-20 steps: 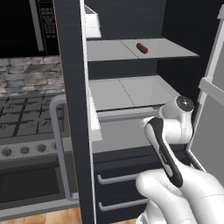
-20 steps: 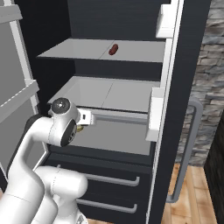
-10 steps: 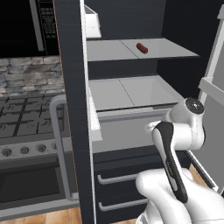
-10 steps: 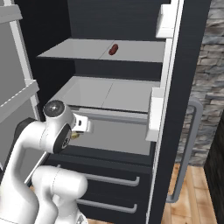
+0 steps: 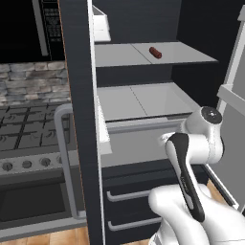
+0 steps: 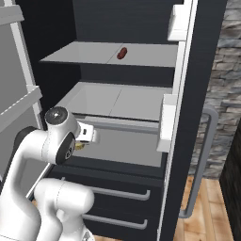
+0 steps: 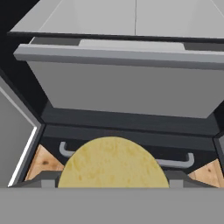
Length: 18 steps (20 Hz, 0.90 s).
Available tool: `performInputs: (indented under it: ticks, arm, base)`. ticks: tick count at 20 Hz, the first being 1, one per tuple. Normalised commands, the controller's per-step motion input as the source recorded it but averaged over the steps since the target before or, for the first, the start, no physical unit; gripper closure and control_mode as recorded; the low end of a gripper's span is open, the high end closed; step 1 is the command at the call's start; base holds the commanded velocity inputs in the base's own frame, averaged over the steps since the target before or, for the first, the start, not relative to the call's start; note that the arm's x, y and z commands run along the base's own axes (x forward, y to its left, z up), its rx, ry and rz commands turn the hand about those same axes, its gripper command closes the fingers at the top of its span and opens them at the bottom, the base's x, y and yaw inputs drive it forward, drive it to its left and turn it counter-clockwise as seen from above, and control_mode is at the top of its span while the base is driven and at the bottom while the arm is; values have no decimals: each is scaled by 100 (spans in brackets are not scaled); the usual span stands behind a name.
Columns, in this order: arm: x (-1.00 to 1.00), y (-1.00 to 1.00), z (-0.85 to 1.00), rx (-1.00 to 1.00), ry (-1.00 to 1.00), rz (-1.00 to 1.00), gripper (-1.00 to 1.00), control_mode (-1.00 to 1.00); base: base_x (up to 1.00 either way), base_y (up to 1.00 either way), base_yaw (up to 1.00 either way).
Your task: Retrieve the sausage and cheese from the fridge and place them on the cutting board on the counter.
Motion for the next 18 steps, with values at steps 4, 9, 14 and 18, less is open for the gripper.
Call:
performInputs:
  ticks: [4,9,14,18]
  arm:
    - [0,0,0,0,0,0,100,-100]
    - [0,0,0,0,0,0,100,-100]
    - [0,0,0,0,0,0,100,100]
    - [0,0,0,0,0,0,100,100]
  base:
    - [0,0,0]
    - [0,0,0]
    - [0,0,0]
    - [0,0,0]
